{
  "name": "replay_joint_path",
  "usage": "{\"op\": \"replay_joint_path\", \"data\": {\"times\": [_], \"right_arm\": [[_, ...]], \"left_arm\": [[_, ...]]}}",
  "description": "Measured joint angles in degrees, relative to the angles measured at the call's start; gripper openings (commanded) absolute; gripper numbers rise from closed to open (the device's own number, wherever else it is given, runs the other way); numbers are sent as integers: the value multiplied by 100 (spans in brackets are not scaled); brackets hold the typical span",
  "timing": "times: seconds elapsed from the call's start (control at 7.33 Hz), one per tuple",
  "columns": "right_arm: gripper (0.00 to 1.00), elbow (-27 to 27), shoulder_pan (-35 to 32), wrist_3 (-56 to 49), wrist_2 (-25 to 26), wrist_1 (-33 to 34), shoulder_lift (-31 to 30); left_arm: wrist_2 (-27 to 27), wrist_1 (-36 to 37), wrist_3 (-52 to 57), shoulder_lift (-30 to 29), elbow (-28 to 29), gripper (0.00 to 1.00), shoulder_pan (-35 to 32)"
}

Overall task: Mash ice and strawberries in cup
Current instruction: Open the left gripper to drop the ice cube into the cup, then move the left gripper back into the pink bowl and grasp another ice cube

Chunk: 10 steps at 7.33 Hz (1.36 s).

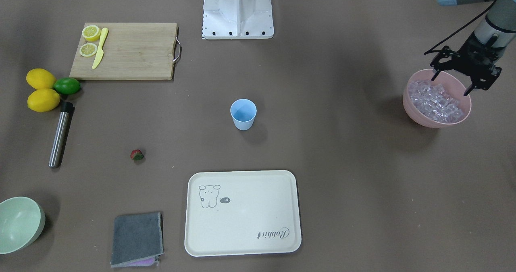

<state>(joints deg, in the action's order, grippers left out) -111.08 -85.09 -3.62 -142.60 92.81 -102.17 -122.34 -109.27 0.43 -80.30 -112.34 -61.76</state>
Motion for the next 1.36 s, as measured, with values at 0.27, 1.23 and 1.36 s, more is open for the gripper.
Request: {"op": "replay_joint_path", "data": {"times": [0.27, 1.23, 1.36], "right_arm": [[100, 5, 18, 1, -44, 1, -4], [100, 16, 19, 19, -49, -1, -13], [100, 16, 19, 19, -49, -3, -14]], "left_arm": [[-89, -834, 192, 294, 450, 79, -63], [-122, -1964, -152, 510, 1058, 66, 292], [-118, -1965, -206, 508, 1067, 66, 348]]}}
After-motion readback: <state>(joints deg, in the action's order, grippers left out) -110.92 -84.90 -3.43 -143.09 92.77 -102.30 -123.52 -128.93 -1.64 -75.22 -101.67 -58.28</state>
